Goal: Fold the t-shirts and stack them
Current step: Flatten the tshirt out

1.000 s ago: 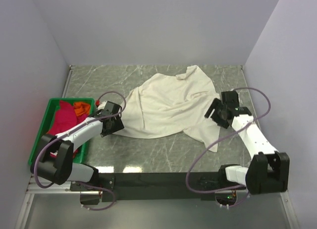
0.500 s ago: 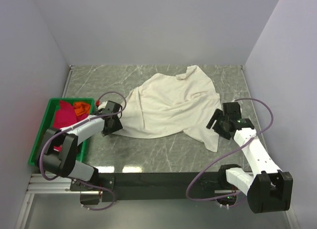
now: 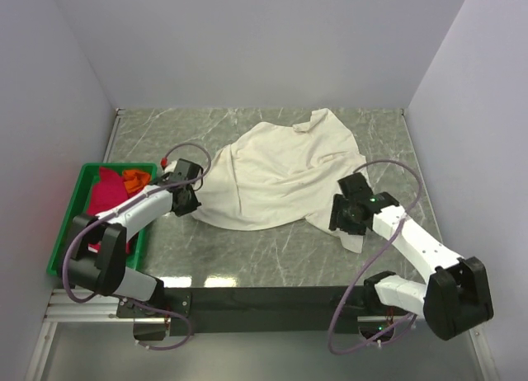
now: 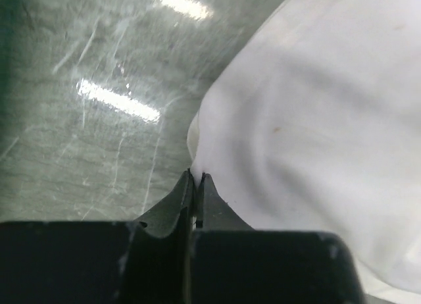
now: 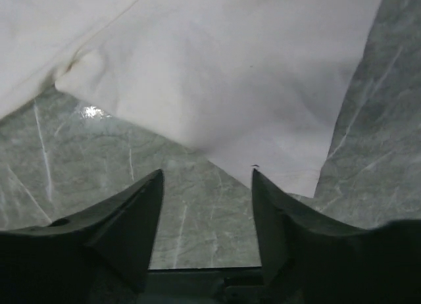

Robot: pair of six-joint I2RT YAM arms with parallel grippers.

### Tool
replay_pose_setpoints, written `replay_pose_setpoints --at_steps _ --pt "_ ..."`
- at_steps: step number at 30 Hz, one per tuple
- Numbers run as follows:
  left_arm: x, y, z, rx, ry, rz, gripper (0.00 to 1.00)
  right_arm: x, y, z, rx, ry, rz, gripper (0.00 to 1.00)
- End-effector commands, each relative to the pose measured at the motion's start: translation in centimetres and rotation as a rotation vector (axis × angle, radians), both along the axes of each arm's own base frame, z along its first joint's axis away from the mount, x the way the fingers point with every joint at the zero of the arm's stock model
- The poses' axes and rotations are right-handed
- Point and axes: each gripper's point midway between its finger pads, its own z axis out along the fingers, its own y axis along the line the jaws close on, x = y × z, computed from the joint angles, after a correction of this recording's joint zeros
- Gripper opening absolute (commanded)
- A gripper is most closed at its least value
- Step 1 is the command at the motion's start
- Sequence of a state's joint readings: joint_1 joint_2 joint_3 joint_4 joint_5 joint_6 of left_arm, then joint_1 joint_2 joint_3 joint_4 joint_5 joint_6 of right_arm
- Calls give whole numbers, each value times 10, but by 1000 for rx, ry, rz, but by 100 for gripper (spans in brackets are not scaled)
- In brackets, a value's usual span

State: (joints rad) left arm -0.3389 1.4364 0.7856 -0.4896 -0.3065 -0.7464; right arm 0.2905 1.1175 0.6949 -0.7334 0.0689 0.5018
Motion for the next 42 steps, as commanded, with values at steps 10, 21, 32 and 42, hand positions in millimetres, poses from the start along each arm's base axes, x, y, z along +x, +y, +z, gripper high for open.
replay_pose_setpoints --at_steps 10,21,32,42 --pt "20 -8 52 -7 -131 -132 1 17 44 -4 -169 2 242 42" --pt "21 -5 55 -4 -171 -125 1 33 63 -19 -299 39 312 44" --pt "20 -3 55 6 -169 -120 1 42 63 -38 -358 70 310 39" --pt "18 0 55 15 -169 -116 1 46 61 -34 -385 64 315 1"
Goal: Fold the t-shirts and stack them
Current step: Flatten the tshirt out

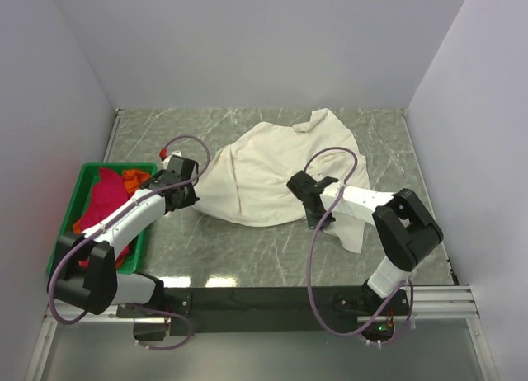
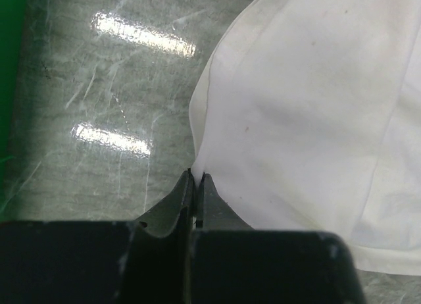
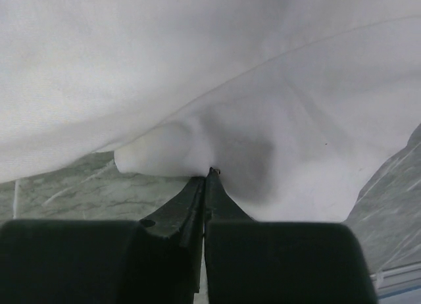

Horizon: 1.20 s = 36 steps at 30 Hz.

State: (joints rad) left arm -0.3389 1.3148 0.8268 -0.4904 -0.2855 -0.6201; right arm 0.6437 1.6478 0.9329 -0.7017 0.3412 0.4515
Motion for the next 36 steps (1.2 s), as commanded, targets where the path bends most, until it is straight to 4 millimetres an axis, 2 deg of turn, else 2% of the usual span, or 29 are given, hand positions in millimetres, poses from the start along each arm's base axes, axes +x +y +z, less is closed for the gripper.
replay_pose_setpoints --at_steps 1,3,4,5,8,9,10,12,13,14,17,20,25,30,33,36 --pt "2 5 9 18 -41 2 1 19 7 18 -9 -62 10 0" --pt "1 6 9 18 -41 2 1 17 5 32 -14 -57 23 0" --pt "2 6 10 18 -43 1 1 21 9 42 1 -60 51 0" --pt "2 6 10 21 -43 3 1 16 12 46 29 -22 66 0" --pt "2 7 11 25 -46 5 1 26 11 66 112 -2 60 0" --pt "2 7 11 23 -47 6 1 30 5 72 116 -9 38 0" --pt "3 6 11 23 -48 2 1 43 -10 79 132 -40 -38 0" --pt "2 6 11 20 -48 -2 1 60 -30 89 163 -101 -166 6" --pt "3 5 11 19 -50 -4 1 70 -50 92 169 -131 -251 7" --pt "3 5 12 17 -51 -6 1 76 -60 96 175 -159 -300 8" --pt "4 2 13 4 -57 -16 1 90 -72 107 162 -241 -361 31" --pt "5 0 14 -4 -59 -22 1 90 -64 108 203 -267 -340 45" --pt "5 -1 12 -6 -52 -26 1 62 -42 97 191 -259 -198 46" --pt "5 -1 11 -4 -46 -24 1 27 -5 82 166 -202 -23 45" --pt "5 -1 11 -3 -47 -23 1 25 -7 69 93 -192 -14 46" --pt "4 -1 10 -4 -45 -25 1 33 -5 63 41 -203 -4 46"
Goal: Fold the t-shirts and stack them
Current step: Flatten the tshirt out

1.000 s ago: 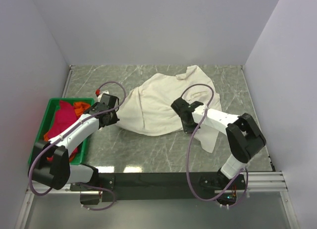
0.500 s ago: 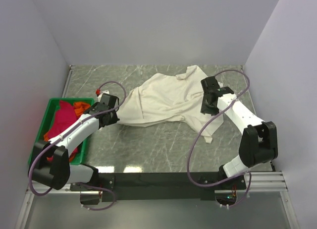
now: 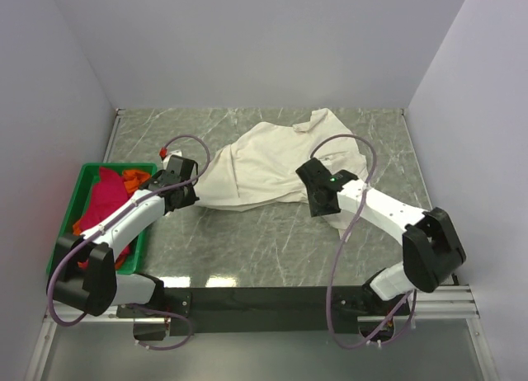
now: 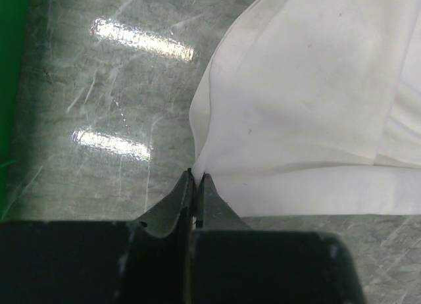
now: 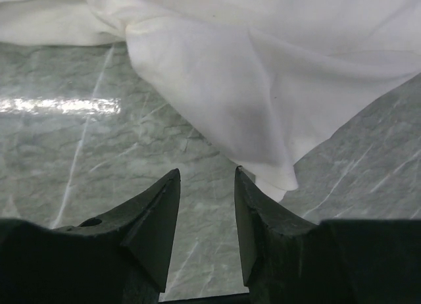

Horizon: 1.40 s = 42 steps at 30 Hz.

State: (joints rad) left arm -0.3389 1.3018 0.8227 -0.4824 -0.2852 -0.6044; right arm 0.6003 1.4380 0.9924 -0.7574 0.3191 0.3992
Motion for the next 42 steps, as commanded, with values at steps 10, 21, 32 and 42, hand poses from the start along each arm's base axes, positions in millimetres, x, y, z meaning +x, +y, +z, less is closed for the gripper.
replay_pose_setpoints --at_steps 10,21,32,42 --pt "3 1 6 1 -26 -5 1 31 11 -32 -227 -28 43 47" --pt "4 2 7 7 -30 -1 1 42 -19 -37 -450 -78 -5 24" --pt "3 9 5 40 -22 24 1 -14 55 15 78 137 308 0" --pt "1 11 5 43 -19 29 1 -13 23 15 273 132 65 53"
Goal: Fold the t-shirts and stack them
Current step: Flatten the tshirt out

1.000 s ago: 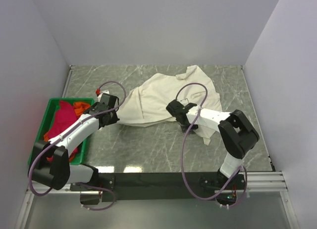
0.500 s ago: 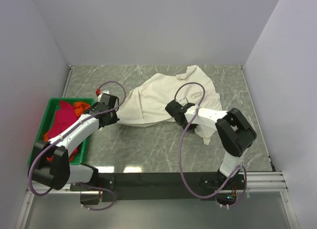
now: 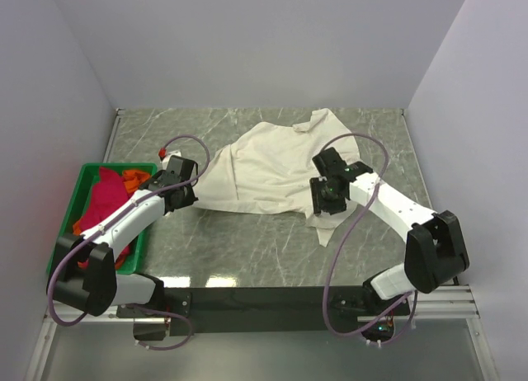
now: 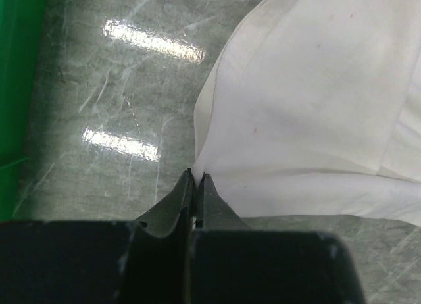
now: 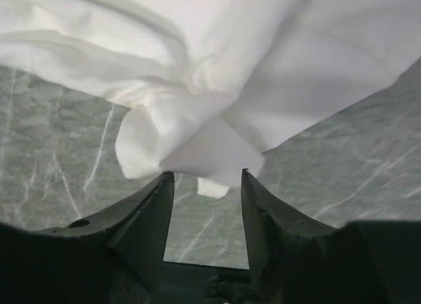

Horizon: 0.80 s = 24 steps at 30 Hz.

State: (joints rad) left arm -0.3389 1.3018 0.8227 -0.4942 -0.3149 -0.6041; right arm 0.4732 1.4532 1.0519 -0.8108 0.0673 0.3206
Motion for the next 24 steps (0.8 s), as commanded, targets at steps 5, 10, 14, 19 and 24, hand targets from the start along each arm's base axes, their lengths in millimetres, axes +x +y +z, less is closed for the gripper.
replay_pose_setpoints --at_steps 5,10,14,19,24 --pt "2 5 5 21 -21 13 1 -12 6 5 141 -42 -101 55" --pt "3 6 8 18 -32 17 1 1 -11 20 282 -172 -238 52" --pt "3 5 8 16 -31 14 1 8 -41 22 232 -202 -357 50" --pt "2 6 9 19 -35 19 1 26 -57 2 223 -185 -443 42" --pt "2 8 11 22 -44 27 1 36 -48 -29 264 -106 -470 35"
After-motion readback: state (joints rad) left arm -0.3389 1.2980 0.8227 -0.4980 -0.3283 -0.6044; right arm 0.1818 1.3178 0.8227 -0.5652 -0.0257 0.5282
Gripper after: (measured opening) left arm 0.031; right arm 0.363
